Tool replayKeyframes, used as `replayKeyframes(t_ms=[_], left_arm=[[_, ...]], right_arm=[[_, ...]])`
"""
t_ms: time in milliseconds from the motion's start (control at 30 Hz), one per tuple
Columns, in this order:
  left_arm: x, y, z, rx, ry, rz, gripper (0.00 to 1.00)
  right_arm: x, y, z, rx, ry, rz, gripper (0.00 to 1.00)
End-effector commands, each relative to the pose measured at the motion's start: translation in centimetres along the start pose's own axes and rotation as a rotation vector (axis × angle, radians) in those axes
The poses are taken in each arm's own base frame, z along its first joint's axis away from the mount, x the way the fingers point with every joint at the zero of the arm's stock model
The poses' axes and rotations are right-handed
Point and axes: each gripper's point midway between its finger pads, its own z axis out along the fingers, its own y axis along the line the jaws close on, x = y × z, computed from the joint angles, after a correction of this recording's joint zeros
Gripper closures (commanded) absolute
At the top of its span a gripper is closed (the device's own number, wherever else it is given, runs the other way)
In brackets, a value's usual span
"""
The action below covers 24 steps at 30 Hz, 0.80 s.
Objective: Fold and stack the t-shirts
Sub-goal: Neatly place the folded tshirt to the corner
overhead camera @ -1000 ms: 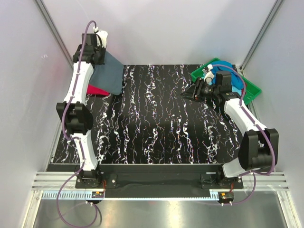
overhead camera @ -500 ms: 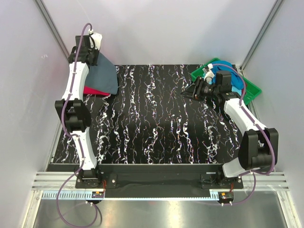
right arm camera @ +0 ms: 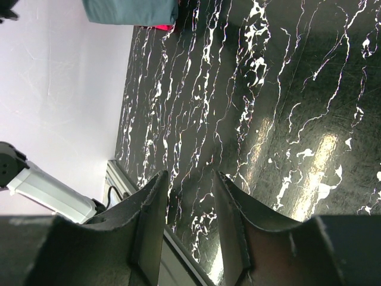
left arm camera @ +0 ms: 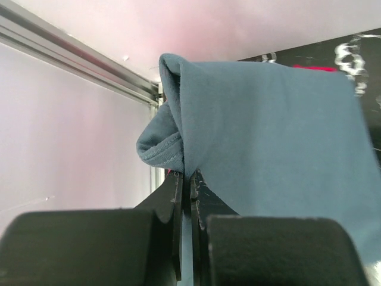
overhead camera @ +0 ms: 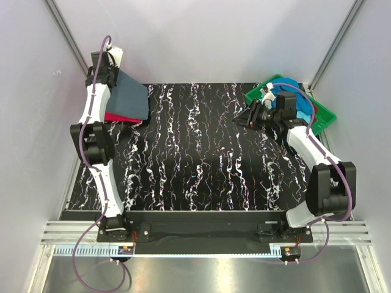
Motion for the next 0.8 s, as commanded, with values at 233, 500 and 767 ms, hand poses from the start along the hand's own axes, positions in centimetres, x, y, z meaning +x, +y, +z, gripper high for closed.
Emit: replayKeyframes(t_ms=[233,500,767], left_arm=[[1.8,4.8,5.7,-0.213,-0.062,-0.025,1.00],[3.6,7.0,6.3,-0.303,-0.053,-0.151,0.37],[-4.2,0.9,-1.8,-0.135,-0.186,-0.274,0.12]], right_arm=[[-0.2,-0.8,0.7,0.000,-0.004,0.002,0.56],[-0.3,-0.9,0.9,0.000,-0.001,0.006,0.54],[-1.2,0.5,-0.5,0.017,-0.051,-0.028,0.52]])
